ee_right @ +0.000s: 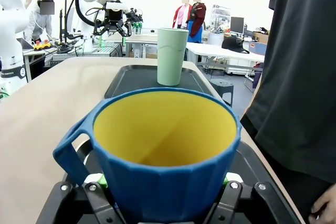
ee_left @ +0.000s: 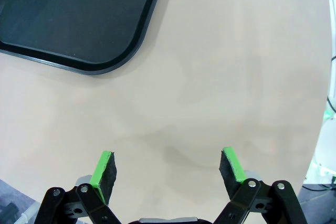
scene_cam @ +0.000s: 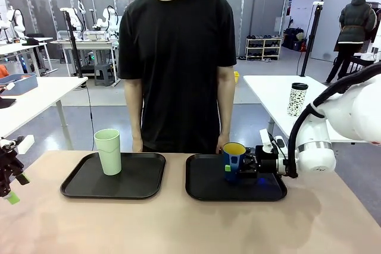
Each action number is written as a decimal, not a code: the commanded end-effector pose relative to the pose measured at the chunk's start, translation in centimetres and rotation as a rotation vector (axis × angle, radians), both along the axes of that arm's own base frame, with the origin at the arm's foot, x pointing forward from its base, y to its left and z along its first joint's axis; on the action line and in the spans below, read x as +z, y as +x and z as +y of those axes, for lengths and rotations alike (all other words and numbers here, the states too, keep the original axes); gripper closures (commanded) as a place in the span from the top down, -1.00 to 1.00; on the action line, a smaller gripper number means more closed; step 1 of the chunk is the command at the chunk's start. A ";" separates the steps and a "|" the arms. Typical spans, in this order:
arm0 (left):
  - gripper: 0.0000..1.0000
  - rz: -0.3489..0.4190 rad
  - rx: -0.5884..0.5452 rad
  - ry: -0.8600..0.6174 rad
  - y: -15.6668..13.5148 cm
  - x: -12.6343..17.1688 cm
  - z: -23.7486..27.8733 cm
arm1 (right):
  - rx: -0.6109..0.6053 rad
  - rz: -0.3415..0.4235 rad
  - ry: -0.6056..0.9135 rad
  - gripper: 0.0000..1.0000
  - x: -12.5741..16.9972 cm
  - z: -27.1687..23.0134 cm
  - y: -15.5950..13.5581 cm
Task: Sort and store the cups by type.
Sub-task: Pick up the Handle plastic cup and place it into the empty Flat Tray.
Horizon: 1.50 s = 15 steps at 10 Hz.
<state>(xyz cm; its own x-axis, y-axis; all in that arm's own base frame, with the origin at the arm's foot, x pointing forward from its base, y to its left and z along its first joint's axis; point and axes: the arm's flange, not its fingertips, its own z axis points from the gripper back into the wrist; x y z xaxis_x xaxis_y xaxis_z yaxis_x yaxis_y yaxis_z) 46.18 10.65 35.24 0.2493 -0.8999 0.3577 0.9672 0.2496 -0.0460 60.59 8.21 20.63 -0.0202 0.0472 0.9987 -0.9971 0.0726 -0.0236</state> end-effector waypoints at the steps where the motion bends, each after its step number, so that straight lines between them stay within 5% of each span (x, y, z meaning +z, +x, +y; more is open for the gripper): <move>1: 1.00 -0.019 -0.009 -0.010 0.1 0.0 0.1 | -0.010 -0.020 0.005 0.44 -0.6 0.6 0.5; 5: 1.00 -0.019 -0.009 -0.010 0.1 0.0 0.1 | -0.005 -0.002 -0.015 0.44 -1.8 0.6 0.6; 6: 1.00 -0.019 -0.009 -0.010 0.1 0.0 0.1 | -0.003 0.002 -0.021 0.73 -1.7 0.5 0.5; 8: 1.00 -0.019 -0.009 -0.010 0.1 0.0 0.1 | -0.002 0.002 -0.024 1.00 -1.6 0.4 0.4; 15: 1.00 -0.019 -0.009 -0.010 0.1 0.0 0.1 | 0.002 0.034 -0.043 1.00 -1.6 -1.3 -0.5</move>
